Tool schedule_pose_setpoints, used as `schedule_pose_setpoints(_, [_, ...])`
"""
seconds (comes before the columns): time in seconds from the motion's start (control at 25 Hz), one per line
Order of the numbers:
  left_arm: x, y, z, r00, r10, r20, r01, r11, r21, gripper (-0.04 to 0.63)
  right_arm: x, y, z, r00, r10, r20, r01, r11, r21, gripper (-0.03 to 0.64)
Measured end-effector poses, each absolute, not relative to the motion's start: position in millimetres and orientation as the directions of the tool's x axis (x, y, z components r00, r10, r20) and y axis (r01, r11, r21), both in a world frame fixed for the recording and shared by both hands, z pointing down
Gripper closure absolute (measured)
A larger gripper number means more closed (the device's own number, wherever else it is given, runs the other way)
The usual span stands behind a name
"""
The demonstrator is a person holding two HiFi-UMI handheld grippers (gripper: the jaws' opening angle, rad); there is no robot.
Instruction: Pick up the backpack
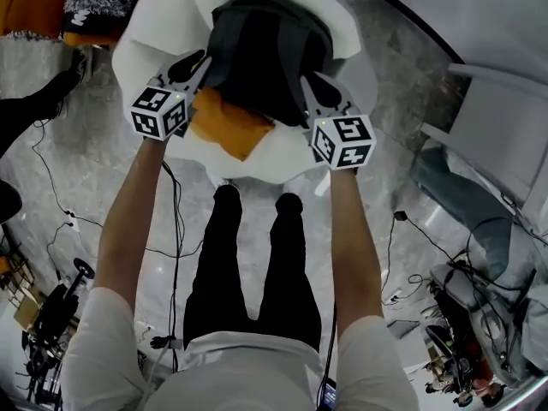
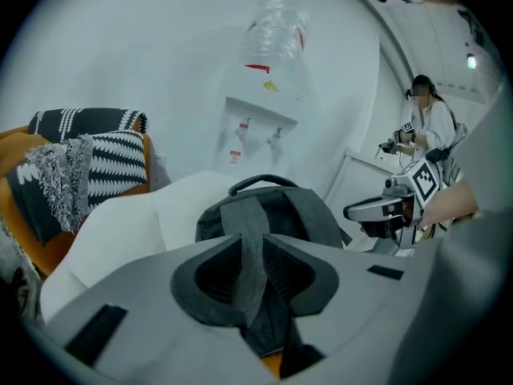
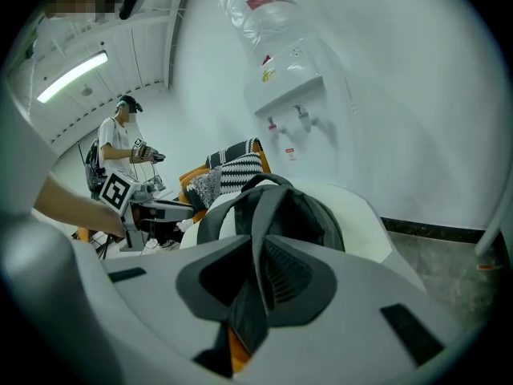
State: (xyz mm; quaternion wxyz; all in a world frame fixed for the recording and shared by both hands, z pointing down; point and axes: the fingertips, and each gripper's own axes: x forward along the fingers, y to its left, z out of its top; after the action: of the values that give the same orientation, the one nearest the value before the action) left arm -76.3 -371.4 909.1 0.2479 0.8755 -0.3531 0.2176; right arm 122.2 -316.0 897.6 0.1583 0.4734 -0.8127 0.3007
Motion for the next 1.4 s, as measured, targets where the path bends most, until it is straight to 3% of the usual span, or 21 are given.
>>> schedule_pose_setpoints(0.44, [-68.3,-373.3,948.2,0.68,-0.411,0.607,-0.674,-0.676,0.298,0.418,114.1,-319.8,916.0,-0.51,-0.665,0.545,-0.86,0.378,-0.342,0.476])
schedule_pose_setpoints(0.76, [-54.1,-369.7,962.5,0.71,-0.352,0.61,-0.628,-0.708,0.323,0.408,100.3,-328.5,932.5,-0.52,-0.633,0.574,-0.854,0.404,-0.328,0.454])
schedule_pose_setpoints(1.04, [-45.6,-375.0,958.7,0.732,-0.349,0.585,-0.611,-0.716,0.338,0.411,93.3,-333.9,938.8,-0.532,-0.621,0.575,-0.846,0.406,-0.344,0.456])
schedule_pose_setpoints(1.2, [-43.1,-372.1,952.4,0.745,-0.338,0.575,-0.597,-0.723,0.348,0.464,91.7,-331.9,933.7,-0.546,-0.626,0.557,-0.837,0.39,-0.383,0.464])
schedule_pose_setpoints(1.32, [-48.5,-371.6,953.7,0.748,-0.323,0.579,-0.588,-0.727,0.353,0.493,87.1,-333.2,932.7,-0.548,-0.636,0.544,-0.835,0.378,-0.399,0.565])
schedule_pose_setpoints(1.4, [-50.2,-370.1,950.0,0.751,-0.322,0.577,-0.585,-0.729,0.354,0.508,84.7,-332.5,929.2,-0.557,-0.635,0.534,-0.828,0.38,-0.412,0.566])
